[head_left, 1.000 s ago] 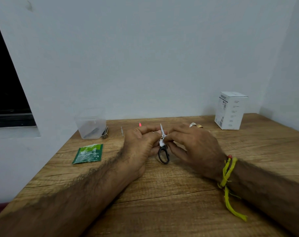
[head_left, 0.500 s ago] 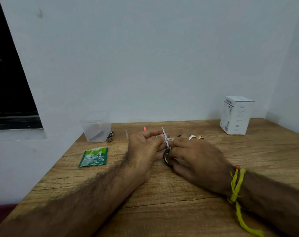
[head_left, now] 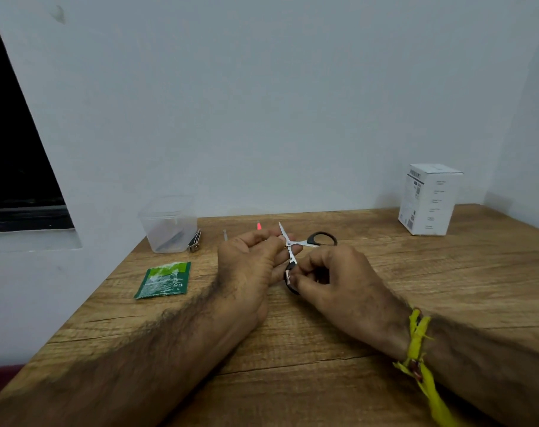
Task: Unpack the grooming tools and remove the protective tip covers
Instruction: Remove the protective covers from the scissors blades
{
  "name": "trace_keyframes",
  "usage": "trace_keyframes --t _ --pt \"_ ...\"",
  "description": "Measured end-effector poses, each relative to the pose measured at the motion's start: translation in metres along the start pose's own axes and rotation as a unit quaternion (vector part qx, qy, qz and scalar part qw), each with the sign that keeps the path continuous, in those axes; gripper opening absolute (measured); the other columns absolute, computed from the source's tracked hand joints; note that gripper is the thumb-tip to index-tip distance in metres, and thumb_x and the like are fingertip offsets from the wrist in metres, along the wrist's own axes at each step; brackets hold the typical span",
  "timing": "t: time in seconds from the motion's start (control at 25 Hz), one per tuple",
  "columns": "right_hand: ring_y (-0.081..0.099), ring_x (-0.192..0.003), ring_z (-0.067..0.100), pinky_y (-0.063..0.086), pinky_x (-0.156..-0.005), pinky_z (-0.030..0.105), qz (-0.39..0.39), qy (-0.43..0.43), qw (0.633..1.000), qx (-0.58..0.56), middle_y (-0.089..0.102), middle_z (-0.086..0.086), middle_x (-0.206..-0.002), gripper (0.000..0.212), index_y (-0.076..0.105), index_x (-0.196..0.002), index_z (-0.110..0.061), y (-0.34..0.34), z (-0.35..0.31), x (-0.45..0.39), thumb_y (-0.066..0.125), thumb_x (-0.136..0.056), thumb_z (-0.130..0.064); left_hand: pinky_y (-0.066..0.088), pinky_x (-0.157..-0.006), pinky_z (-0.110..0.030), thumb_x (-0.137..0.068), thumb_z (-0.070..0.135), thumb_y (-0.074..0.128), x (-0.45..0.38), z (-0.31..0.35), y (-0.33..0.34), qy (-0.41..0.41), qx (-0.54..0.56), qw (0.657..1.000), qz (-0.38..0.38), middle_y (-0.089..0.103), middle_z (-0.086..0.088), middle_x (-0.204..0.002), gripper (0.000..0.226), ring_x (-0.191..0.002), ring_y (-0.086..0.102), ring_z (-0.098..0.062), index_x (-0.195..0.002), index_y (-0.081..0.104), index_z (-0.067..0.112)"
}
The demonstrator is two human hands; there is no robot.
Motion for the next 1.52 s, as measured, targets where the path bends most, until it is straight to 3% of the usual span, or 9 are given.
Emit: trace_keyframes --t 0.32,0.56,0.68,0.8,0.92,1.08,1.24,1.4,1.52 --pt "0.064 -0.077 0.008 0.054 -0.075 0.039 -0.04 -0.03 0.998 0.025 0.07 -0.007 -0.078 0.01 0.075 -0.078 -0.021 -0.011 0.002 0.0 0.07 -0.086 -0.021 0.062 -0.062 -0.028 -0.082 -0.003 0.076 0.008 0.006 0.012 0.018 -0.09 0.993 -0.076 0.078 -0.014 -0.088 0.02 -0.078 0.077 -0.022 -0.101 0.072 0.002" --pt "0.068 -0.094 -0.008 0.051 -0.081 0.011 -0.038 0.091 0.983 -0.157 0.077 -0.015 -0.089 0.012 0.08 -0.08 -0.016 -0.006 0.015 0.0 0.071 -0.088 -0.013 0.06 -0.055 -0.026 -0.086 -0.006 0.072 0.008 0.012 0.007 0.067 -0.079 0.994 -0.039 0.077 -0.01 -0.074 0.012 -0.067 0.077 -0.021 -0.097 0.068 -0.001" --pt "0.065 -0.086 -0.013 0.046 -0.069 0.006 -0.053 0.091 0.983 -0.152 0.076 -0.018 -0.086 0.012 0.08 -0.081 -0.017 -0.004 0.013 -0.001 0.071 -0.089 -0.014 0.06 -0.056 -0.027 -0.088 -0.006 0.07 0.01 0.013 0.006 0.078 -0.081 0.993 -0.04 0.077 -0.012 -0.076 0.013 -0.069 0.077 -0.023 -0.098 0.067 0.002" --pt "0.067 -0.086 -0.007 0.049 -0.074 0.013 -0.03 0.119 0.979 -0.165 0.076 -0.017 -0.086 0.008 0.08 -0.083 -0.018 -0.005 0.017 -0.002 0.073 -0.087 -0.019 0.06 -0.056 -0.028 -0.087 -0.006 0.071 0.007 0.013 0.005 0.083 -0.086 0.992 -0.03 0.077 -0.011 -0.076 0.018 -0.071 0.078 -0.022 -0.1 0.066 0.005" --pt "0.063 -0.079 -0.012 0.047 -0.065 0.011 -0.046 0.055 0.994 -0.082 0.071 -0.023 -0.08 0.008 0.078 -0.08 -0.024 -0.004 0.008 0.001 0.074 -0.087 -0.027 0.058 -0.054 -0.026 -0.086 -0.006 0.073 0.007 0.013 0.004 0.087 -0.095 0.992 -0.022 0.077 -0.008 -0.077 0.022 -0.069 0.077 -0.02 -0.101 0.065 0.007" --pt "0.067 -0.075 0.003 0.058 -0.07 0.03 0.06 0.056 0.994 -0.07 0.074 -0.012 -0.078 0.007 0.076 -0.083 -0.025 -0.02 0.011 0.0 0.071 -0.087 -0.027 0.06 -0.056 -0.031 -0.084 -0.002 0.076 0.006 0.012 0.002 0.093 -0.104 0.99 -0.017 0.077 -0.011 -0.077 0.02 -0.068 0.077 -0.022 -0.097 0.066 0.01" --pt "0.06 -0.077 0.006 0.053 -0.073 0.038 0.064 -0.003 0.998 0.019 0.065 -0.014 -0.081 0.012 0.073 -0.081 -0.026 -0.018 -0.004 0.001 0.066 -0.085 -0.036 0.06 -0.056 -0.033 -0.084 0.001 0.078 0.004 0.012 0.001 0.1 -0.115 0.988 -0.016 0.078 -0.011 -0.08 0.019 -0.071 0.077 -0.026 -0.098 0.067 0.009" --pt "0.057 -0.08 0.005 0.053 -0.074 0.036 0.122 0.005 0.992 0.045 0.062 -0.014 -0.085 0.011 0.071 -0.085 -0.027 -0.031 -0.001 0.003 0.065 -0.087 -0.037 0.063 -0.061 -0.036 -0.083 0.001 0.079 0.005 0.013 0.003 0.107 -0.116 0.987 -0.023 0.078 -0.012 -0.082 0.022 -0.073 0.078 -0.027 -0.099 0.065 0.007" --pt "0.057 -0.08 0.004 0.053 -0.074 0.034 0.099 -0.003 0.993 0.057 0.062 -0.015 -0.083 0.007 0.07 -0.083 -0.027 -0.027 -0.002 0.003 0.069 -0.088 -0.032 0.061 -0.058 -0.031 -0.083 0.001 0.079 0.005 0.013 0.002 0.112 -0.118 0.986 -0.024 0.078 -0.011 -0.08 0.022 -0.07 0.077 -0.026 -0.099 0.066 0.007"
Point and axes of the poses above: each hand's wrist, its own x-axis away from the middle knuckle, its own y-axis out of the palm, z = x × y, the point moved 7 cm from there along -x, towards the middle knuckle
